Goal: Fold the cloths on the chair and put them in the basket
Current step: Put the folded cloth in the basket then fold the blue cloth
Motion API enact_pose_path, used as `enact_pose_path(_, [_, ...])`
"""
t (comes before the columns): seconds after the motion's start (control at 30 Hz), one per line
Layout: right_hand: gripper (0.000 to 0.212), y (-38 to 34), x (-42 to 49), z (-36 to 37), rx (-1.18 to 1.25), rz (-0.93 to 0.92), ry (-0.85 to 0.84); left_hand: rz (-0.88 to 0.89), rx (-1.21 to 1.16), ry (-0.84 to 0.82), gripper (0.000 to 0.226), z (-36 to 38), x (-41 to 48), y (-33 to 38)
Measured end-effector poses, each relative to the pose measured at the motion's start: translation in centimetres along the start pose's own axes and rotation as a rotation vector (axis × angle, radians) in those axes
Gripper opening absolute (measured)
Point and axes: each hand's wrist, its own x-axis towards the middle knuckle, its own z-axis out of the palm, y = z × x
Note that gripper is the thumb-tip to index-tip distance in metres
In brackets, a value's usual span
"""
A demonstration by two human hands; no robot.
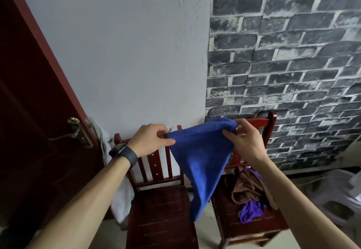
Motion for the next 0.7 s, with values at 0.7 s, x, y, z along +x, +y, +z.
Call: enact_pose_path(0.7, [0.022,-7.7,0.6,2.3,0.548,0.099,-0.242,-0.101,-0.726,-0.212,0.077,3.7,-3.4,-0.3])
